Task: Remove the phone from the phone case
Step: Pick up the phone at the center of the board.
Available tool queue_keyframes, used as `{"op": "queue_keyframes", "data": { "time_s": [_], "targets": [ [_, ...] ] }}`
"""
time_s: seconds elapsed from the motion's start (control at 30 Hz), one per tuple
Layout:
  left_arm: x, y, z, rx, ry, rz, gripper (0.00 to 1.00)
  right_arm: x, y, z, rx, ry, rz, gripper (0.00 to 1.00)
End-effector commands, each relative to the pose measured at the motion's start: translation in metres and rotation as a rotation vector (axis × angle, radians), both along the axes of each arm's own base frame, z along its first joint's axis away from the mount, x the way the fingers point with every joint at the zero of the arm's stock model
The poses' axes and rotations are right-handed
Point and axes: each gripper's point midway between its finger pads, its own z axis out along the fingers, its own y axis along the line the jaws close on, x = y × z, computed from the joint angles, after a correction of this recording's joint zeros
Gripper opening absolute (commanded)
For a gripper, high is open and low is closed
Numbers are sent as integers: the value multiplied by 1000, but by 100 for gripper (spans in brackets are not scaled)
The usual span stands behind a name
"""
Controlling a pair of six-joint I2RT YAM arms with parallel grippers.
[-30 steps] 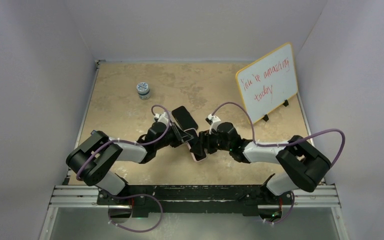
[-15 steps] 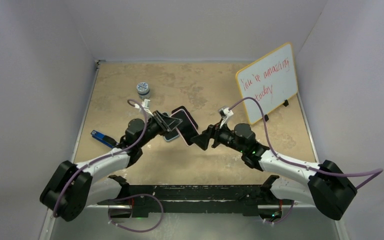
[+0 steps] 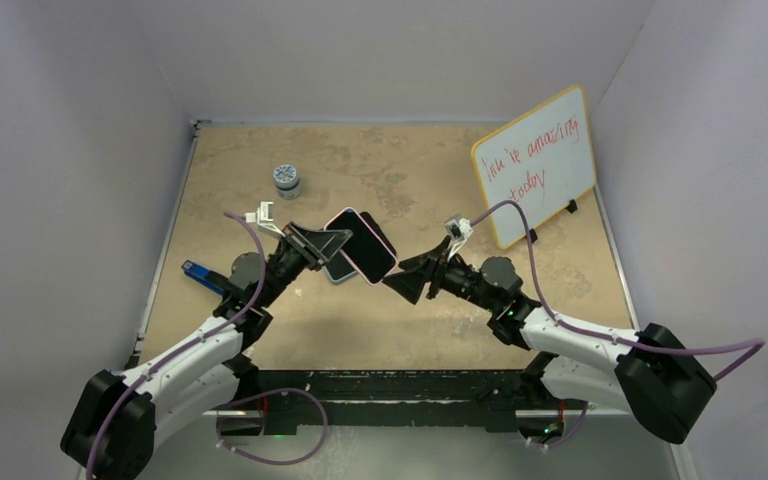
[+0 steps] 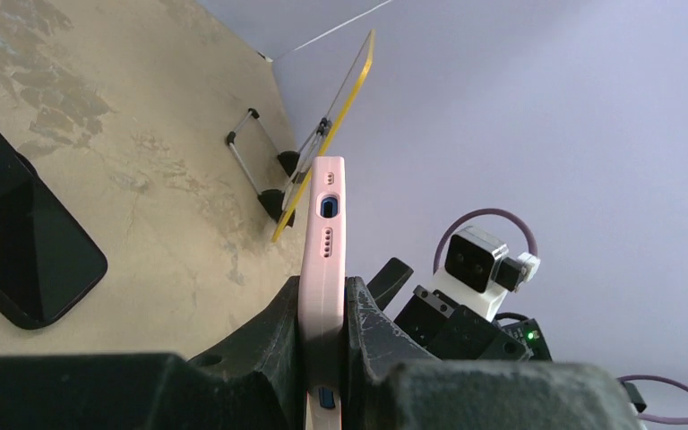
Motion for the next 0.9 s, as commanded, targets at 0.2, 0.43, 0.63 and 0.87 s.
{"op": "queue_keyframes", "data": {
  "time_s": [0.2, 0.43, 0.63, 0.87],
  "targets": [
    [-2, 16, 39, -285, -4, 54, 0, -23, 15, 54, 242, -170, 146, 79],
    [-9, 12, 54, -344, -21, 37, 0, -28, 26, 60, 265, -205, 185, 75],
    [-17, 9, 60, -389, -18, 5, 0, -30, 30, 66, 279, -237, 200, 71],
    [-20, 8, 63, -391, -19, -3, 0, -31, 31, 63, 262, -255, 199, 59]
  ]
}}
